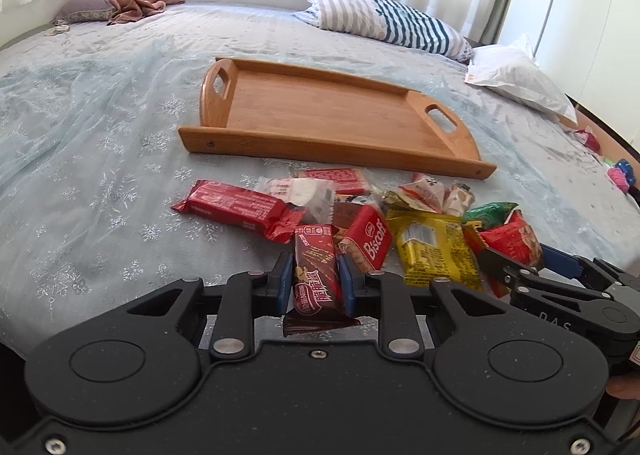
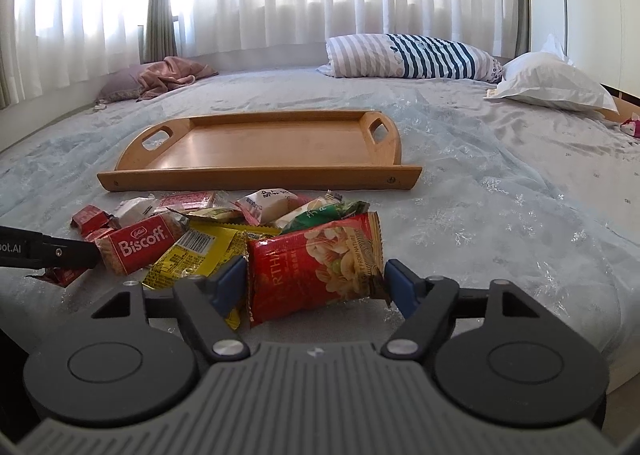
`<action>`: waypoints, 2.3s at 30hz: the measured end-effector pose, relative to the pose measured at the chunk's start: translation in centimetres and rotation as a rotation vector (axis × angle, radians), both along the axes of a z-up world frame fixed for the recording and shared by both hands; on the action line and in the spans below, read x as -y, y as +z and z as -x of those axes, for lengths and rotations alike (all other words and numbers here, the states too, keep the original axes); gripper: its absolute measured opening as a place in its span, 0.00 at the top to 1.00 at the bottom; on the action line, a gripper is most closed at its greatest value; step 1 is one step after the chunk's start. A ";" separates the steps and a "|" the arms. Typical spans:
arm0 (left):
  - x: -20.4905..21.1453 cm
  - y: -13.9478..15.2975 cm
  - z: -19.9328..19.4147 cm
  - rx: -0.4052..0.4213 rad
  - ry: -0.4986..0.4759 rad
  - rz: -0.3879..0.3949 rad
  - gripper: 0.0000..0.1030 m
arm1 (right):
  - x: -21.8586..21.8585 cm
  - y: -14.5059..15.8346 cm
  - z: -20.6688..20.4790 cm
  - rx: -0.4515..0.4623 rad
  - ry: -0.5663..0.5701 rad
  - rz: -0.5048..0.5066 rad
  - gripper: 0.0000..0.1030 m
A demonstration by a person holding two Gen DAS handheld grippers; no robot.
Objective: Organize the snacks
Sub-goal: 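Grasp the brown chocolate bar with the left tool while the right tool grasps the red nut bag, then carry both snacks onto the wooden tray and open both tools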
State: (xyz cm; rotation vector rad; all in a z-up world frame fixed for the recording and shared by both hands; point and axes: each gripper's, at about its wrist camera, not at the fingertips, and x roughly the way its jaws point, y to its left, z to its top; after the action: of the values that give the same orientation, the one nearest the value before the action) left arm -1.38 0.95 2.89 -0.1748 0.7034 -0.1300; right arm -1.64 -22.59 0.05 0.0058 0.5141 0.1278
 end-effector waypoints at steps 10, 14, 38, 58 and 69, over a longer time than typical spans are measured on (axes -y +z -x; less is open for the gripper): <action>0.2 1.4 0.1 0.056 -0.001 -0.007 0.78 | 0.6 1.4 0.4 0.054 -0.048 0.001 0.27; -0.5 1.9 -0.4 0.073 0.012 0.001 0.78 | 1.2 1.5 -0.1 0.050 -0.068 0.001 0.27; -1.6 3.4 -7.4 0.097 0.014 0.083 0.78 | 3.5 3.6 -4.9 0.060 -0.101 -0.032 0.27; 0.5 4.3 -18.6 0.067 0.015 0.233 0.78 | 2.3 5.1 -17.5 -0.117 0.033 -0.082 0.27; 2.2 1.8 -23.8 -0.050 0.066 0.264 0.78 | 1.7 3.2 -22.8 -0.300 0.063 -0.052 0.27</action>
State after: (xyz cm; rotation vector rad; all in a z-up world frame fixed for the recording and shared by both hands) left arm 22.40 -1.20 4.68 -0.4544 0.7277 -0.1556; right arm 21.20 -24.29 3.28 0.0600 0.8109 0.2034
